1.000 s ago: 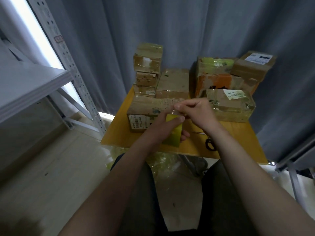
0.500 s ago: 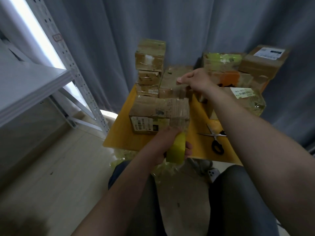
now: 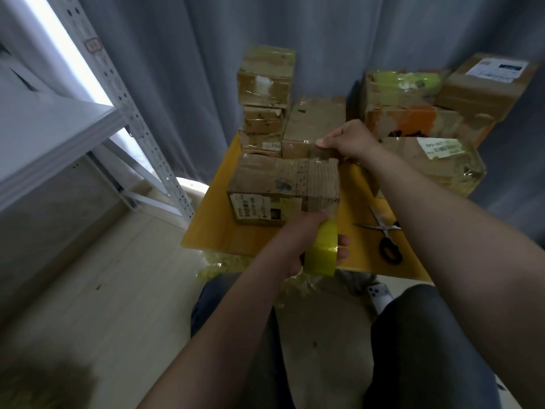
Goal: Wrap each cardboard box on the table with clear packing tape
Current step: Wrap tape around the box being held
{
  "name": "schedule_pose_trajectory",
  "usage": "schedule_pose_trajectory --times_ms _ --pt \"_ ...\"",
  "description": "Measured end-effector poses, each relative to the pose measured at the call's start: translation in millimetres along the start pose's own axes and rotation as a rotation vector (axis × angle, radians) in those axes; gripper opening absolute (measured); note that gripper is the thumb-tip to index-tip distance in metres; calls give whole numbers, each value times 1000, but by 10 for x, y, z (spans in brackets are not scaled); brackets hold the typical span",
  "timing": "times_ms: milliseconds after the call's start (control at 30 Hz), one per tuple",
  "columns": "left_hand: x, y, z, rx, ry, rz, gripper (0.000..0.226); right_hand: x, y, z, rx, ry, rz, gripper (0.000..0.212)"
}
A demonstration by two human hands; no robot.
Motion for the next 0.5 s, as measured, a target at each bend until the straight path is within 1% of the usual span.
schedule_pose_trajectory --times_ms 100,167,200,300,333,433,500 --pt "-15 -26 22 -16 -1 0 21 -120 168 19 -75 -54 -10 23" --pt "-10 -43 49 -28 2 10 20 -174 283 3 -148 -110 -5 21" --pt "-2 -58 72 -32 4 19 19 -215 343 -1 -192 -156 -19 22" --pt "22 -88 130 -53 9 29 18 -413 532 -14 -353 -363 -40 24" --pt "27 -95 152 -57 10 29 17 -444 584 -8 -400 -398 -49 24" --pt "41 -103 198 -47 17 10 16 -459 692 22 -492 -408 -80 32" --pt "41 -104 229 -28 21 -6 19 -463 746 10 -536 -417 -65 32"
Point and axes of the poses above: each hand's wrist, its own z-axis towards the middle knuckle, its own x-axis out of the back of the hand, y = z × x, the point moved 10 cm from there along z, towards the middle knuckle, and after that the axes turned 10 degrees about -x, right-handed, at the moved point
